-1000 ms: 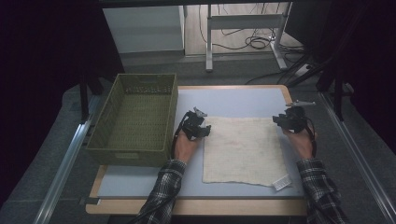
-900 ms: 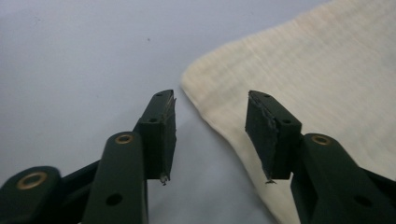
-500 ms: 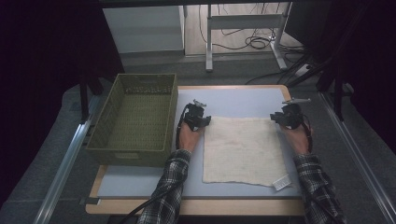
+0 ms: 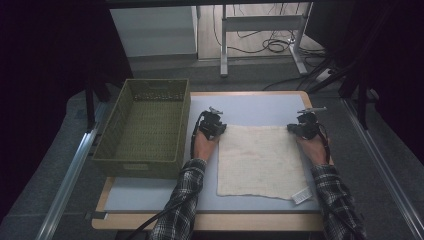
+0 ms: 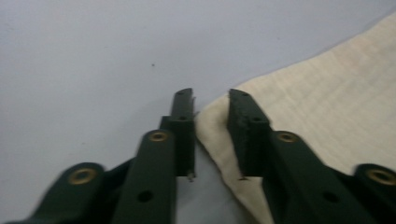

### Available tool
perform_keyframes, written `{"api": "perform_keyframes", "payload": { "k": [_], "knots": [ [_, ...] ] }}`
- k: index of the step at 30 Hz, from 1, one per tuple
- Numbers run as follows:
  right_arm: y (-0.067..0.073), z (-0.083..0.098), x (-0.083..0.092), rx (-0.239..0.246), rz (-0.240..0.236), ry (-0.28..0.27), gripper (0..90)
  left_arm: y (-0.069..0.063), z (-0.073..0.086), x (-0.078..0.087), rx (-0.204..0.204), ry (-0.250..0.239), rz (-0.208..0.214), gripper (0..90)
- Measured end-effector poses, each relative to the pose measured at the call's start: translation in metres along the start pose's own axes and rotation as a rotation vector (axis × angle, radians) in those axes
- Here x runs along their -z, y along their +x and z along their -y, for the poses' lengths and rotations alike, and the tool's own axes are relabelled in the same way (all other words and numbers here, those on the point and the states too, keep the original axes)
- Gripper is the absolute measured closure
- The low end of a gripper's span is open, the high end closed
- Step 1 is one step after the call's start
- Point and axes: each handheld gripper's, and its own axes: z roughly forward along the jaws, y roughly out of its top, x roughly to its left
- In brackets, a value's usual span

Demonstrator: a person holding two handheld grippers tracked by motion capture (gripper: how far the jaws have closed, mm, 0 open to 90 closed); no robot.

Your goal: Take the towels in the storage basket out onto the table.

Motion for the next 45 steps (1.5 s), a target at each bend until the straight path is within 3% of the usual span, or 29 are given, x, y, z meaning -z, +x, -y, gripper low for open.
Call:
{"api": "perform_keyframes", "payload": {
  "k": [4,7,12,21,30,45],
  "knots": [
    [0.006,-0.002,0.004,0.026,0.023,0.015,86.5,-0.003,-0.002,0.004,-0.025,-0.004,-0.020,87.1],
    [0.005,-0.003,0.012,0.029,0.023,-0.020,86.4,-0.004,-0.007,0.015,-0.018,-0.048,-0.019,87.1],
    [0.004,-0.007,0.030,0.019,0.004,-0.068,86.4,-0.011,-0.013,0.031,-0.066,-0.072,-0.039,86.8],
    [0.008,-0.003,0.064,0.012,-0.033,-0.126,86.4,-0.028,-0.002,0.048,-0.096,-0.092,-0.023,86.7],
    [0.018,0.022,0.083,0.046,-0.040,-0.118,86.4,-0.044,0.022,0.060,-0.139,-0.094,-0.007,86.3],
    [0.039,0.075,0.124,0.065,-0.084,-0.131,86.4,-0.067,0.062,0.085,-0.166,-0.133,0.087,86.3]
  ]
}}
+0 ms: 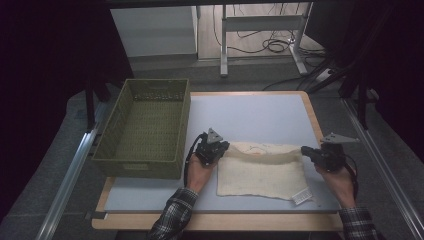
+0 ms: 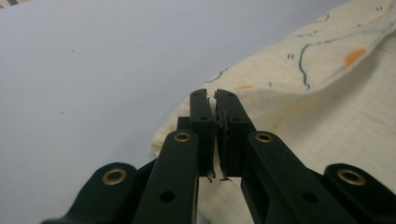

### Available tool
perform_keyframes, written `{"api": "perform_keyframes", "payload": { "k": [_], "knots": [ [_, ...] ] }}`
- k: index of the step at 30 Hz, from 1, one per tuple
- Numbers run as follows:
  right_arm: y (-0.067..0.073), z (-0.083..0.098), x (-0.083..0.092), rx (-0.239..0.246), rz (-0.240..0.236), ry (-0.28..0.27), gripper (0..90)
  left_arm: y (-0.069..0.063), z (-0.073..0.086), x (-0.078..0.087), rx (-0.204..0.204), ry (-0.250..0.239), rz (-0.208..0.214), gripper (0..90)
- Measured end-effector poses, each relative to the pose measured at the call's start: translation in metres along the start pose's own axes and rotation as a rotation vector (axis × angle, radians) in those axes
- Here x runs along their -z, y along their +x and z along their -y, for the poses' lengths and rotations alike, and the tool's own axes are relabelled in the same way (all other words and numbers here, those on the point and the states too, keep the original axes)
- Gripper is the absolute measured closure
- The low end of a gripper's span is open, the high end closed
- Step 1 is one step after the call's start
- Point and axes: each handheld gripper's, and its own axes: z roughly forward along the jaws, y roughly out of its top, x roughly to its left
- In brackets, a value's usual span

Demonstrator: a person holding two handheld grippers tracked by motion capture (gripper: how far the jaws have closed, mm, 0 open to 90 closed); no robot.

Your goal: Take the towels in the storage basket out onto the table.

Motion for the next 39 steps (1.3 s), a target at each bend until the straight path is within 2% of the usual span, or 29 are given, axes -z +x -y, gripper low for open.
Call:
{"api": "perform_keyframes", "payload": {
  "k": [7,15,20,24,29,34,36,39],
  "knots": [
    [0.015,0.018,0.025,0.019,-0.016,-0.013,86.4,-0.012,0.010,0.015,-0.008,-0.019,0.035,86.2],
    [0.025,0.042,0.043,0.001,-0.040,-0.014,86.3,-0.026,0.026,0.036,-0.004,-0.036,0.077,86.0],
    [0.033,0.052,0.056,0.004,-0.049,-0.018,86.3,-0.036,0.034,0.048,-0.025,-0.045,0.095,85.9],
    [0.039,0.060,0.060,0.014,-0.060,-0.002,86.1,-0.044,0.041,0.053,-0.048,-0.042,0.092,85.7],
    [0.047,0.069,0.061,0.041,-0.050,0.016,85.9,-0.052,0.052,0.057,-0.053,-0.027,0.101,85.4],
    [0.048,0.079,0.060,0.027,-0.061,0.031,85.1,-0.057,0.064,0.061,-0.040,-0.009,0.125,83.9],
    [0.049,0.082,0.061,0.019,-0.067,0.031,84.2,-0.059,0.068,0.063,-0.044,0.006,0.138,80.8],
    [0.049,0.084,0.065,0.006,-0.073,0.030,81.1,-0.061,0.076,0.070,-0.027,0.020,0.164,74.6]
  ]
}}
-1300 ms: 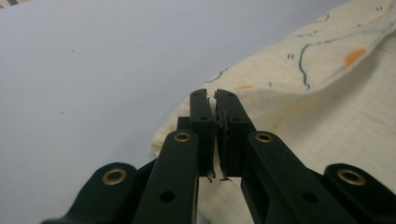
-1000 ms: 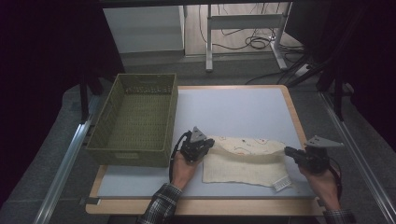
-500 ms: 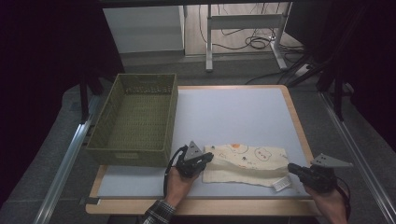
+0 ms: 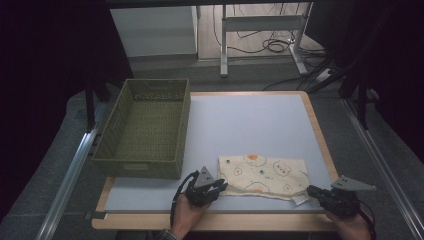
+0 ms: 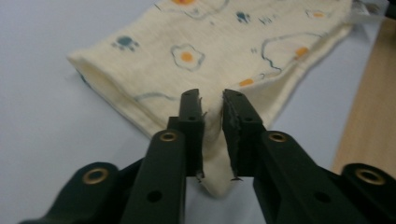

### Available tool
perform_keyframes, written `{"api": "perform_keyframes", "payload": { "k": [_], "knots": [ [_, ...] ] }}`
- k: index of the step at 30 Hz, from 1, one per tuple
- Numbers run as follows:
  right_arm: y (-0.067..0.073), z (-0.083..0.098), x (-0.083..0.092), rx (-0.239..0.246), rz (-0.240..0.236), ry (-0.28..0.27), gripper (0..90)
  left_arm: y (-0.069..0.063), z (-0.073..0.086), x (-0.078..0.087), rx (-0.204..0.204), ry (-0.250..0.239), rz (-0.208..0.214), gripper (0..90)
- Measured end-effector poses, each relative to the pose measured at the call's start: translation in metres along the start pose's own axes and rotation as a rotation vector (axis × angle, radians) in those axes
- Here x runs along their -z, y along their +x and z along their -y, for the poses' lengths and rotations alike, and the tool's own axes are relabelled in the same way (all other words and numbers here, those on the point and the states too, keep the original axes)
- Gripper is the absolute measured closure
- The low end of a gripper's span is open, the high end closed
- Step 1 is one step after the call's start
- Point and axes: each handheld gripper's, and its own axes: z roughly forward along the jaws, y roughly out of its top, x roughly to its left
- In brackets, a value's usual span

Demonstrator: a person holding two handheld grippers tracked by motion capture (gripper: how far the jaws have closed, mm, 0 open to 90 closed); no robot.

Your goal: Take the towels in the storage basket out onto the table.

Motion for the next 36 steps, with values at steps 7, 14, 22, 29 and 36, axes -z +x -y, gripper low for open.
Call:
{"api": "perform_keyframes", "payload": {
  "k": [7,14,22,29,36],
  "knots": [
    [-0.001,-0.008,0.021,-0.007,0.007,-0.038,73.3,0.003,0.000,0.020,0.025,-0.024,-0.001,61.9],
    [-0.007,-0.019,0.009,-0.015,-0.004,-0.041,70.1,-0.004,-0.002,0.000,-0.002,0.027,0.060,61.4],
    [-0.006,-0.018,-0.008,-0.024,-0.024,-0.026,69.3,-0.006,-0.003,-0.004,-0.049,0.071,-0.001,84.2],
    [-0.005,-0.019,-0.006,-0.021,-0.022,-0.029,68.7,-0.001,-0.007,0.012,-0.049,0.061,-0.027,85.9],
    [-0.006,-0.018,-0.011,-0.022,-0.026,-0.017,66.8,-0.002,-0.004,0.009,-0.023,0.079,0.009,62.8]
  ]
}}
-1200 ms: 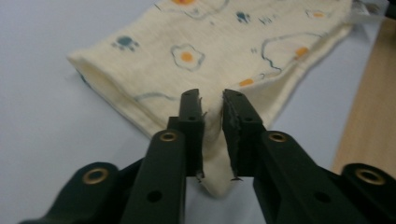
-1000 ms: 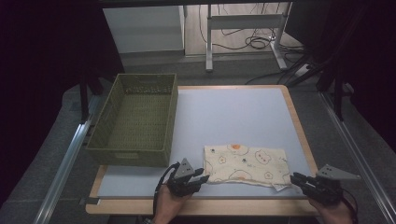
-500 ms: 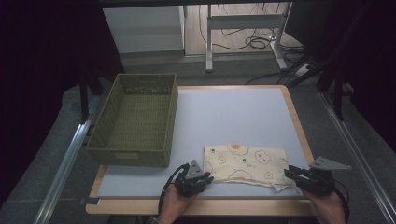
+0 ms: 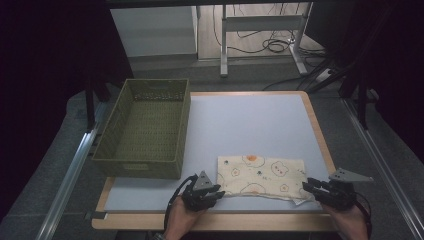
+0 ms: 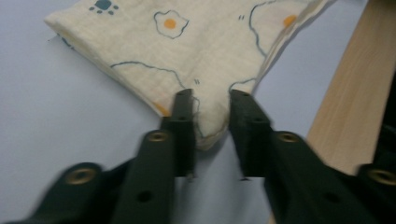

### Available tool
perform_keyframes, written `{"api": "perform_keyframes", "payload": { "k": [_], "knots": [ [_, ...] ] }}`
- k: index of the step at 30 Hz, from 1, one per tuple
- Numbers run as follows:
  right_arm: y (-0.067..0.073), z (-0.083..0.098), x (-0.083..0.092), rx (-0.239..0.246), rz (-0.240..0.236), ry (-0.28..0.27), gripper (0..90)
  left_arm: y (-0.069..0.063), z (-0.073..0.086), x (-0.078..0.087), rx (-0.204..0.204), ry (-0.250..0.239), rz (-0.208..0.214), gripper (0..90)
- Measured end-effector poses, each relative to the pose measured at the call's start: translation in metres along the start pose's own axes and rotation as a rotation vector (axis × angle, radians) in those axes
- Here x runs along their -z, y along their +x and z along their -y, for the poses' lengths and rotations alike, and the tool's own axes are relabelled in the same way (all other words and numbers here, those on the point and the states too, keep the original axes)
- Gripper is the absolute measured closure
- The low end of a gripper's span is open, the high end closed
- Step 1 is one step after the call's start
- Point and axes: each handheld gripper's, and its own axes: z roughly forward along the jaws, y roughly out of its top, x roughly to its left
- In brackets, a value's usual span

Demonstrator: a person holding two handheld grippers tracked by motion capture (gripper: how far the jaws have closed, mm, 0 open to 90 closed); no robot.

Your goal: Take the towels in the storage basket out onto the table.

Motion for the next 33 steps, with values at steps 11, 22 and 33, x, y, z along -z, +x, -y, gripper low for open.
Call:
{"api": "perform_keyframes", "payload": {
  "k": [11,22,33],
  "knots": [
    [-0.016,-0.025,-0.014,-0.009,0.038,-0.014,64.4,0.031,-0.044,-0.018,0.082,-0.053,-0.115,52.0],
    [-0.042,-0.042,-0.055,-0.015,0.138,0.040,62.6,0.069,-0.062,-0.049,0.151,0.021,-0.248,56.2],
    [-0.041,-0.033,-0.066,0.007,0.100,0.083,86.0,0.069,-0.052,-0.062,0.139,0.073,-0.176,72.5]
  ]
}}
